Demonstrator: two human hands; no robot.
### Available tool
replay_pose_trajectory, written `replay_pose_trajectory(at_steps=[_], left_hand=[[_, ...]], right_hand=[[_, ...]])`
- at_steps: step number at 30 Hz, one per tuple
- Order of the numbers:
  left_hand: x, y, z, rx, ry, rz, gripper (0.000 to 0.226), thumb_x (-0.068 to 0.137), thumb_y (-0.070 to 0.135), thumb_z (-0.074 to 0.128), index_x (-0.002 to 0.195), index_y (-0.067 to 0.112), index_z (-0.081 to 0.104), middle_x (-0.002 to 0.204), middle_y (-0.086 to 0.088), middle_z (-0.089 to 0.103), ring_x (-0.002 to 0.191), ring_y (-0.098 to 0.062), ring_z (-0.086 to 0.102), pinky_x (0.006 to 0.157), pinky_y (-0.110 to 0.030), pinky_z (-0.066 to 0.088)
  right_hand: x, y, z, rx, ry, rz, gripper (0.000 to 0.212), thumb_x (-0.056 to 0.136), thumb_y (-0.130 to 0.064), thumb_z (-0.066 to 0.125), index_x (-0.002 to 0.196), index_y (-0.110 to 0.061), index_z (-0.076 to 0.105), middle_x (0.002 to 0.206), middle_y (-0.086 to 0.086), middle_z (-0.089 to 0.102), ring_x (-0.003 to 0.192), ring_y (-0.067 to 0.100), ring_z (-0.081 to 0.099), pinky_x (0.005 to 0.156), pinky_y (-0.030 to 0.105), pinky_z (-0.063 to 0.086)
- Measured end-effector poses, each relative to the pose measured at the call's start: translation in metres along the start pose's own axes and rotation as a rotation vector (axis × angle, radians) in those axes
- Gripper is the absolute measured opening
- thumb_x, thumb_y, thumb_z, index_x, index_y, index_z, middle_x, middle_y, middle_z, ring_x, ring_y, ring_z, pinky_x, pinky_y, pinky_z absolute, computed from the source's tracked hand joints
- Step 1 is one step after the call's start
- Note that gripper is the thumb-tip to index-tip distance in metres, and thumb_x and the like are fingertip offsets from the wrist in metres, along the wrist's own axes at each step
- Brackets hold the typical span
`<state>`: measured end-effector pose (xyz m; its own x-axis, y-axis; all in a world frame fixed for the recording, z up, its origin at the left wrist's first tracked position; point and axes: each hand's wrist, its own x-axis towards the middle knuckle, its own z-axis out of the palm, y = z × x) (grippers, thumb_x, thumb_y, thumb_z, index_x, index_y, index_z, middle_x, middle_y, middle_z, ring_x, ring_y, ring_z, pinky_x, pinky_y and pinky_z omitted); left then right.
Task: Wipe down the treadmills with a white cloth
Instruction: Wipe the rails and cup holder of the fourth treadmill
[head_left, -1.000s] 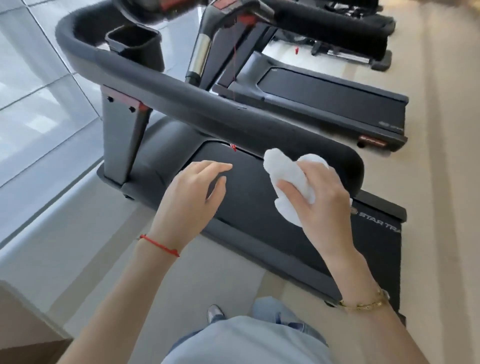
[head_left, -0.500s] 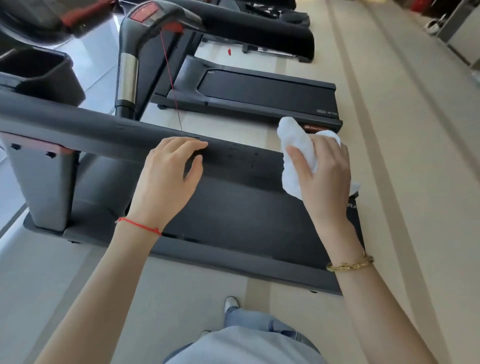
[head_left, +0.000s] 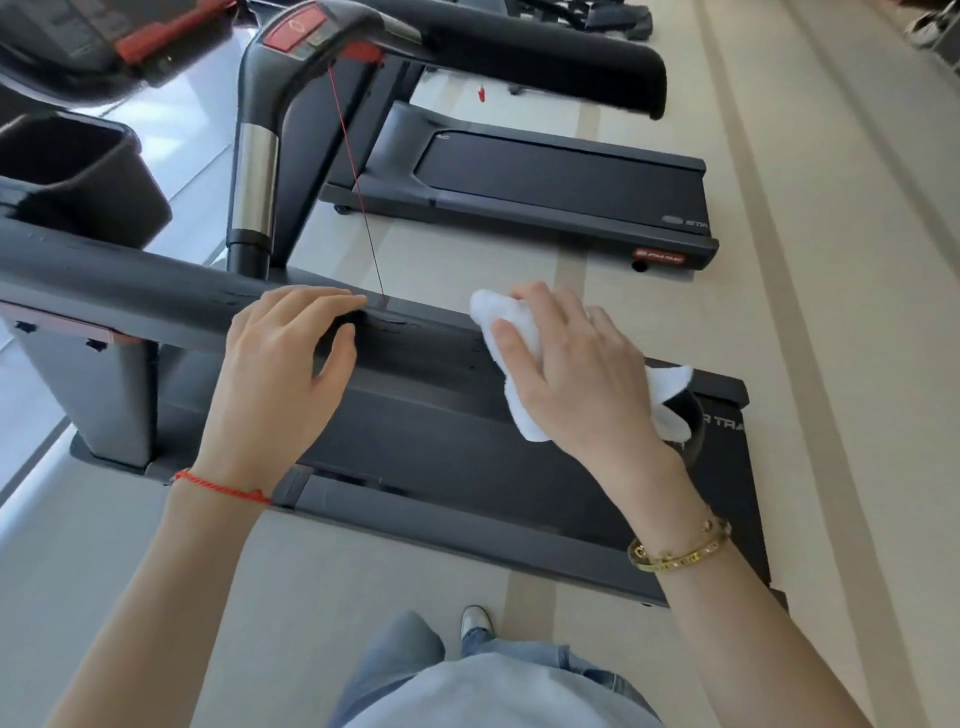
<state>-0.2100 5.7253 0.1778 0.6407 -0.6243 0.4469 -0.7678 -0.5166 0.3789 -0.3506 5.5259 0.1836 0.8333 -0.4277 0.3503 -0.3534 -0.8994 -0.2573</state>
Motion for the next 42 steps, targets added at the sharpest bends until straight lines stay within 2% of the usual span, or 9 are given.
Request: replay_pose_trajectory(at_steps=[4,8,11,16,22,27,32,38,42], left_hand=[[0.007,-0.005,-0.001,0.000,-0.011,0.021,0.026,0.096,0.008,0.056,0.119,0.005,0.067,0.118,-0.008,0.068,0.115,-0.032,0.059,0.101,-0.056,0.044],[0.019,-0.014,0.000,-0.004,-0.037,0.061,0.026,0.096,0.008,0.056,0.119,0.007,0.067,0.118,-0.007,0.068,0.116,-0.031,0.059,0.101,-0.055,0.043],[0.026,-0.021,-0.001,-0.009,-0.042,0.088,0.024,0.097,0.009,0.056,0.118,0.008,0.068,0.116,-0.006,0.069,0.114,-0.029,0.060,0.101,-0.054,0.043],[0.030,-0.037,-0.002,-0.037,-0.071,0.120,0.022,0.099,0.013,0.054,0.115,0.010,0.069,0.112,-0.003,0.070,0.109,-0.027,0.062,0.100,-0.052,0.043],[0.025,-0.048,0.001,-0.038,-0.074,0.168,0.023,0.101,0.019,0.051,0.112,0.014,0.071,0.108,0.001,0.072,0.103,-0.021,0.064,0.106,-0.042,0.037],[0.025,-0.050,0.002,-0.065,-0.046,0.182,0.022,0.101,0.018,0.051,0.109,0.014,0.071,0.103,0.003,0.073,0.098,-0.020,0.065,0.102,-0.038,0.037],[0.027,-0.051,0.003,-0.078,-0.047,0.176,0.023,0.099,0.019,0.050,0.106,0.014,0.072,0.100,0.002,0.073,0.097,-0.023,0.066,0.098,-0.041,0.040],[0.028,-0.050,0.001,-0.107,-0.076,0.177,0.023,0.099,0.018,0.051,0.109,0.014,0.071,0.103,0.000,0.072,0.101,-0.023,0.064,0.102,-0.040,0.034],[0.033,-0.042,0.002,-0.146,-0.108,0.216,0.024,0.099,0.017,0.050,0.110,0.013,0.071,0.105,0.000,0.072,0.103,-0.023,0.063,0.103,-0.038,0.033]], right_hand=[[-0.007,0.014,-0.002,0.160,0.045,0.029,0.034,0.098,-0.055,0.031,0.110,-0.030,0.049,0.098,-0.013,0.058,0.090,0.013,0.044,0.068,0.028,0.028],[-0.011,0.016,-0.002,0.122,0.156,0.160,0.039,0.097,-0.053,0.034,0.088,-0.022,0.057,0.080,-0.011,0.056,0.087,0.015,0.046,0.066,0.028,0.028],[0.006,-0.017,0.013,-0.027,0.145,0.160,0.042,0.100,-0.047,0.031,0.085,-0.021,0.060,0.077,-0.006,0.062,0.077,0.019,0.048,0.061,0.030,0.029],[0.026,-0.070,0.034,-0.082,0.084,0.061,0.046,0.099,-0.049,0.025,0.093,-0.023,0.062,0.077,-0.005,0.061,0.073,0.020,0.046,0.060,0.032,0.035],[0.009,-0.029,0.021,-0.027,0.215,0.319,0.042,0.097,-0.044,0.032,0.064,-0.022,0.043,0.061,-0.007,0.048,0.065,0.021,0.044,0.054,0.030,0.022],[0.032,-0.074,0.041,-0.112,0.231,0.302,0.041,0.097,-0.033,0.035,0.061,-0.019,0.048,0.055,-0.004,0.048,0.057,0.021,0.042,0.056,0.030,0.024],[0.033,-0.094,0.054,-0.071,0.282,0.218,0.038,0.098,-0.037,0.036,0.065,-0.021,0.045,0.059,-0.006,0.052,0.061,0.020,0.042,0.056,0.030,0.026],[0.008,-0.054,0.039,-0.071,0.474,0.468,0.035,0.096,-0.031,0.041,0.063,-0.020,0.044,0.060,-0.004,0.052,0.066,0.021,0.043,0.060,0.029,0.022],[0.014,-0.076,0.053,-0.150,0.494,0.432,0.037,0.096,-0.031,0.042,0.068,-0.013,0.056,0.065,0.000,0.059,0.068,0.022,0.044,0.063,0.032,0.034]])
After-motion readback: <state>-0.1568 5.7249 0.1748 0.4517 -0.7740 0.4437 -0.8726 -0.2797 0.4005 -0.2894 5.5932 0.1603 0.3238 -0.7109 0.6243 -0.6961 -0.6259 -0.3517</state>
